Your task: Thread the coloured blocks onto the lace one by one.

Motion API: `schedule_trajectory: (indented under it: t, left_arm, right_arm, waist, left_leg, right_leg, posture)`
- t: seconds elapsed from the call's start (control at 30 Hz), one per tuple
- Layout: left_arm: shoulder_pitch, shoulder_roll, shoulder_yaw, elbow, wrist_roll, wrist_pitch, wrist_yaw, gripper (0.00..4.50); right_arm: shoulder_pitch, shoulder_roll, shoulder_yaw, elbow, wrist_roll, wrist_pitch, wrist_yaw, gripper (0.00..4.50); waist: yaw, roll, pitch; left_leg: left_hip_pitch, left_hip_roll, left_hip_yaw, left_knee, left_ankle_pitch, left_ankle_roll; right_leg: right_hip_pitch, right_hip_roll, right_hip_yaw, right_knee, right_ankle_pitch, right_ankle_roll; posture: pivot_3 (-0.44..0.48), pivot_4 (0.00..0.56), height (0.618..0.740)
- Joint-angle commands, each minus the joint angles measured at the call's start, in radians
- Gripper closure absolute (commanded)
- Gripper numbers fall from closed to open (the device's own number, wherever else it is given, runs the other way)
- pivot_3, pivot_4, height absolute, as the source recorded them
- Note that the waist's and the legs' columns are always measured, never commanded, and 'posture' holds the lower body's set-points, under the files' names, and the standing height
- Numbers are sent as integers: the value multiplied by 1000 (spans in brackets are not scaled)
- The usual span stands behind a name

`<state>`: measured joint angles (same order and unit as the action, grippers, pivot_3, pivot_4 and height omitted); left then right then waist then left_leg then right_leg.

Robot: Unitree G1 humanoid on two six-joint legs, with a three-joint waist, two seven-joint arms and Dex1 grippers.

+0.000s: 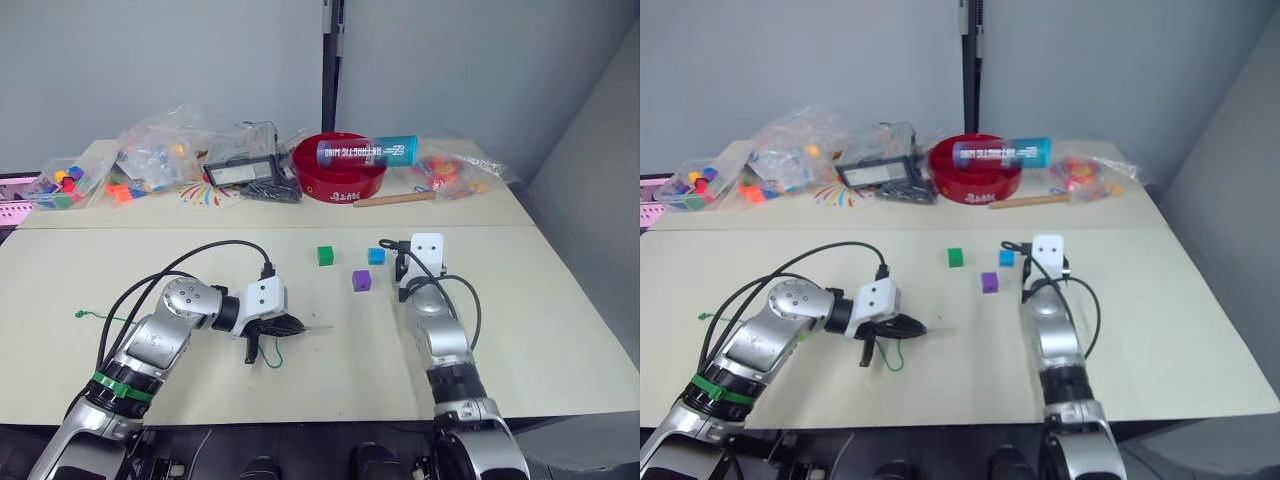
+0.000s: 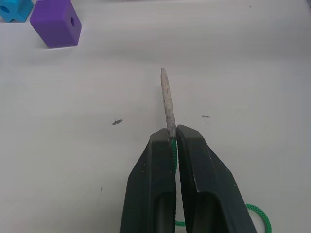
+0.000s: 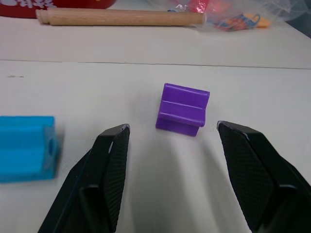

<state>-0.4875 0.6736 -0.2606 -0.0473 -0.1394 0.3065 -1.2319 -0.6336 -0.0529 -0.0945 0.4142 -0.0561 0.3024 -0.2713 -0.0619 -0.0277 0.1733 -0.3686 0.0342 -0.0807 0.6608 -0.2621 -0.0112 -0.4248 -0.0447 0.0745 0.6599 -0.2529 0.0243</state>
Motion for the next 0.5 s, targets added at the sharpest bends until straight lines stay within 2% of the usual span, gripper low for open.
schedule_trajectory:
  t: [0.03,0.23,0.4,0.43,0.5]
  left_arm:
    - [2,3,8,-31,-7,-7,9,4491]
    - [8,5,12,-29,-5,-13,17,4491]
    - [17,11,15,-32,-7,-16,17,4491]
    - [19,12,16,-30,-7,-18,17,4500]
    - [27,17,19,-33,-8,-22,17,4500]
  right_arm:
    - [-78,-8,-18,141,2,-110,-15,1429]
    - [-216,-40,-47,434,10,-244,-53,1429]
    - [-280,-51,-76,587,38,-323,-38,1429]
    - [-282,-47,-75,598,41,-338,-27,1966]
    - [-279,-40,-69,604,43,-364,-12,2636]
  waist:
    - [-8,0,0]
    - [-16,0,0]
    - [-22,0,0]
    - [-24,0,0]
    - [-26,0,0]
  left_leg:
    - [0,0,0,0,0,0]
    - [1,0,0,-1,0,0]
    - [1,0,0,-1,0,0]
    - [1,0,0,-1,0,0]
    - [1,0,0,-1,0,0]
  right_leg:
    - [0,0,0,0,0,0]
    - [0,0,1,1,0,0]
    - [0,0,1,2,0,0]
    - [0,0,1,2,0,0]
    - [0,0,1,2,0,0]
  posture:
    - [0,150,740]
    - [0,150,740]
    - [0,150,740]
    - [0,150,740]
    - [0,150,740]
